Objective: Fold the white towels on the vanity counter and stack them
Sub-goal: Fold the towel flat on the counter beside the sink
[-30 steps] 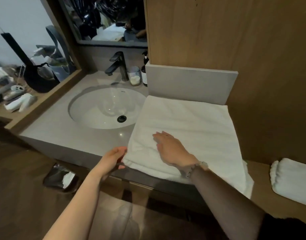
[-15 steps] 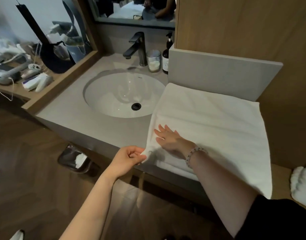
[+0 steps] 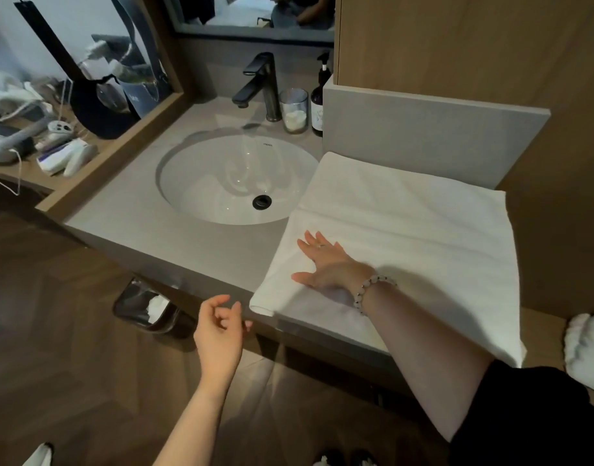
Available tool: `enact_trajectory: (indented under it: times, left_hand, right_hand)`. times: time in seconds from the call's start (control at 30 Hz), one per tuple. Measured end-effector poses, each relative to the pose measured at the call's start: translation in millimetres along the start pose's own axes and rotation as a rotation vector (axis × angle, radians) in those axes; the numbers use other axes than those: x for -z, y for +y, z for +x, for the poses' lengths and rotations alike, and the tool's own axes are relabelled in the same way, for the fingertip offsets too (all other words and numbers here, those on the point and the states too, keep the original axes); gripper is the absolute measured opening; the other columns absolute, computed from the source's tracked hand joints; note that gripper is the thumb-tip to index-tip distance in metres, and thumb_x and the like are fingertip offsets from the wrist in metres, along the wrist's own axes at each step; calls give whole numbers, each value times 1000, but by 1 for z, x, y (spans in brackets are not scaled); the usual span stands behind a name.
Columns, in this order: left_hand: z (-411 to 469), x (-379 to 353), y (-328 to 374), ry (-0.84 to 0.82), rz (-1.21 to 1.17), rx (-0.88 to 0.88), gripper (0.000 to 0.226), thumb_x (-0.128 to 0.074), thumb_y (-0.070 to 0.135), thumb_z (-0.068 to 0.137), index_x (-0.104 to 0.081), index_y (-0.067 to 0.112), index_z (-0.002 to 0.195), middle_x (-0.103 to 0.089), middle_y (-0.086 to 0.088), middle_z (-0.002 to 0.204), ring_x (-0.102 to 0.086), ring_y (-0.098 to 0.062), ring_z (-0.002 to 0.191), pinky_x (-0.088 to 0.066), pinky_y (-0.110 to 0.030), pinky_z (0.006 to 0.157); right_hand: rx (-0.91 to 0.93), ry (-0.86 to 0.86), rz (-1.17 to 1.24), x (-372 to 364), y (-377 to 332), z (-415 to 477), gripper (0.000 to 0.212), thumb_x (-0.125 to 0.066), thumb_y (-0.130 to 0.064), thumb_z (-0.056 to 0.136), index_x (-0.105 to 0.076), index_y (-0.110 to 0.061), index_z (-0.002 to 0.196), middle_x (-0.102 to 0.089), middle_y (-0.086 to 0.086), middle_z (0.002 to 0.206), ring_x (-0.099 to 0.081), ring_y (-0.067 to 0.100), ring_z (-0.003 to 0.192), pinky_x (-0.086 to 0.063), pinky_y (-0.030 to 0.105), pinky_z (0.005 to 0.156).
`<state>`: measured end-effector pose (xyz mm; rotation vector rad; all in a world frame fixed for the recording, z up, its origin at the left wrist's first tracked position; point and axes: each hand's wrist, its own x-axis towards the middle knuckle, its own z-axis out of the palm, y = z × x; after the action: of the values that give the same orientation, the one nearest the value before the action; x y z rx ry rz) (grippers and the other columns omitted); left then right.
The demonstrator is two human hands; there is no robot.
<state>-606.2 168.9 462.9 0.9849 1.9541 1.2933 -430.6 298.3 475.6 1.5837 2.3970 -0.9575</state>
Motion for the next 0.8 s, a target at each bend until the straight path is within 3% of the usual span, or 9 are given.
enact_trajectory:
  times: [0.07,0.13,0.2,0.3,0.43,0.5,0.6,0.7,0.8]
  left_hand:
    - [10,-5,6,-110,-159,325,27,-48,27,96,-54,5,108,-59,-11,78,-61,-19,71,-53,-31,71]
    - [15,-13,18,-237,-171,526,34,-46,38,95,-60,7,92,-59,-12,74,-58,-18,67,-51,-28,71]
    - [14,-19,26,-287,-101,538,39,-52,39,93,-62,6,75,-58,-13,65,-57,-18,63,-50,-29,74]
    - [12,-17,28,-292,25,435,35,-59,25,91,-61,3,64,-61,-16,67,-62,-17,67,-50,-28,77]
    - [10,-7,26,-302,-32,505,16,-61,12,89,-67,-3,88,-67,-12,74,-65,-12,62,-51,-13,51]
    - [10,-6,26,-334,1,505,15,-61,11,89,-67,-3,92,-68,-11,74,-65,-9,57,-53,-14,53]
    - [15,-5,36,-320,281,288,16,-62,16,89,-65,6,101,-68,-6,87,-64,-15,77,-51,-24,74]
    - [19,-16,54,-162,446,-122,36,-56,21,92,-53,9,126,-57,-7,122,-55,-20,110,-42,-30,91]
    - [15,-60,59,-380,583,-470,44,-40,25,99,-39,10,140,-38,-6,147,-33,-22,137,-25,-32,111]
  right_hand:
    - [-4,51,-22,-4,-5,-6,75,-43,-46,95,0,-20,151,12,-3,158,13,13,145,4,37,118]
    - [13,152,-50,-12,-12,-18,71,-40,-45,97,-1,-21,151,10,-2,158,12,14,145,3,37,119]
    - [44,223,-90,-23,-20,-28,65,-35,-46,97,-4,-24,151,6,-3,158,10,15,145,1,41,119]
    - [46,184,-143,-36,-23,-30,63,-30,-48,98,-6,-24,151,4,-2,159,7,17,146,1,44,118]
    - [45,162,-179,-41,-17,-29,63,-26,-49,98,-1,-25,151,11,-5,158,13,14,145,6,40,116]
    - [56,131,-144,-38,-17,-30,63,-27,-48,98,0,-26,151,12,-5,158,15,13,144,8,39,116]
    - [37,181,29,-27,-16,-43,62,-34,-41,99,-5,-24,151,8,-5,158,13,11,144,7,36,119]
    - [-35,514,69,-25,-4,-68,55,-38,-29,100,-16,-19,150,-4,-3,158,3,14,146,-1,40,120]
    - [-108,729,-42,-39,17,-88,50,-46,-18,96,-34,-10,144,-25,9,153,-16,26,144,-18,50,116]
